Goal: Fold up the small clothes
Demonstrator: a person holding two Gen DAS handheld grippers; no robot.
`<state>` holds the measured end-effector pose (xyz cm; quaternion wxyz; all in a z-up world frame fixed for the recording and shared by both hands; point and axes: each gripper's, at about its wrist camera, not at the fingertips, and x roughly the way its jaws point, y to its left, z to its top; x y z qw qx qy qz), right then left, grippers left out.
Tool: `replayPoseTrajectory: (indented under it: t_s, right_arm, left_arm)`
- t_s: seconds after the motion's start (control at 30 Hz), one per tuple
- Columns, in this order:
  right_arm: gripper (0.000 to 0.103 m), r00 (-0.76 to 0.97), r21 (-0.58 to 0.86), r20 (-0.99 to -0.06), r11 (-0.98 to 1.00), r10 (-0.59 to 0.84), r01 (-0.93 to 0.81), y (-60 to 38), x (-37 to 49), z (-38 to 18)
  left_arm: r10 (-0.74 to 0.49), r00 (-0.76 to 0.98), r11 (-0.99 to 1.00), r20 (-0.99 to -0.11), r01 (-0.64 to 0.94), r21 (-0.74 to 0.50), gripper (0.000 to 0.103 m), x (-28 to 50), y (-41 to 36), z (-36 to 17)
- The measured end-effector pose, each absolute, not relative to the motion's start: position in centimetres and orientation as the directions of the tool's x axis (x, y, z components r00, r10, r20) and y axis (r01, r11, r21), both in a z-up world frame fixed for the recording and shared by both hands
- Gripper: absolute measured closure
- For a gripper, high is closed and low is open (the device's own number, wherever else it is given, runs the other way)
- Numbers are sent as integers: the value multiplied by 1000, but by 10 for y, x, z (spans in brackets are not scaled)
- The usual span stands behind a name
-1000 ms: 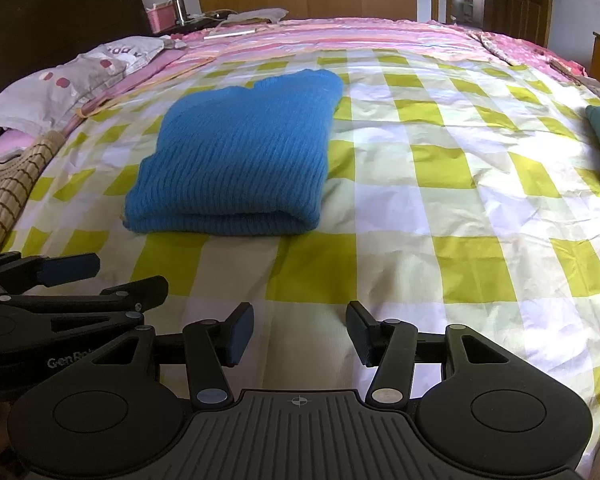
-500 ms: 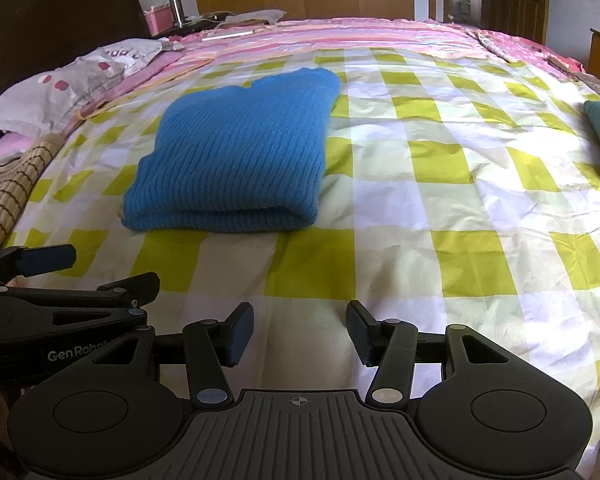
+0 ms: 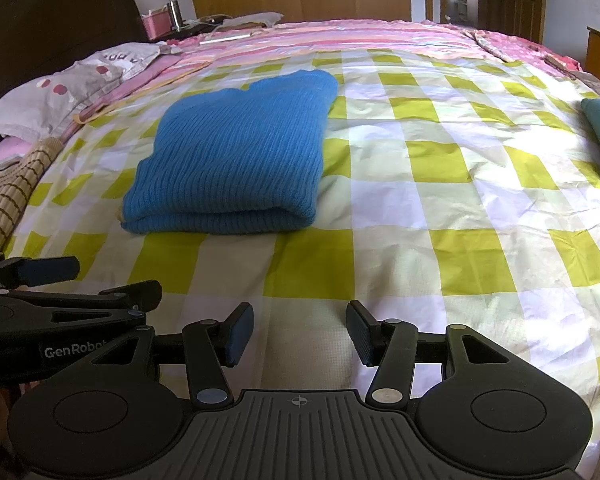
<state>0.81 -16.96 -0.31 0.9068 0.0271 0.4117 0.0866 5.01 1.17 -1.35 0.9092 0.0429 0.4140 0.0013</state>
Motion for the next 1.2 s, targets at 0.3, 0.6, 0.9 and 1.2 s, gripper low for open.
replayPoseTrajectory:
  t_s: [0.3,0.6,0.9,1.2]
  right_arm:
    - [52,646,134,-740,983,185,-128,-171,9,-3]
    - [52,647,134,-740,983,185,-128,-171,9,-3]
    - [51,647,136,-739,983,185,-126,-171,8,-3]
    - [51,647,133,-740,983,183,-126,-170,9,-4]
  left_arm:
    - [48,671,995,-740,28,91,18,48,11,-12]
    - [50,673,995,-738,27,91,18,48,11,-12]
    - [53,687,994,-724,32,103,19,47,10,-12]
    - [45,673,996,-738,27,85,18,49,12,-13]
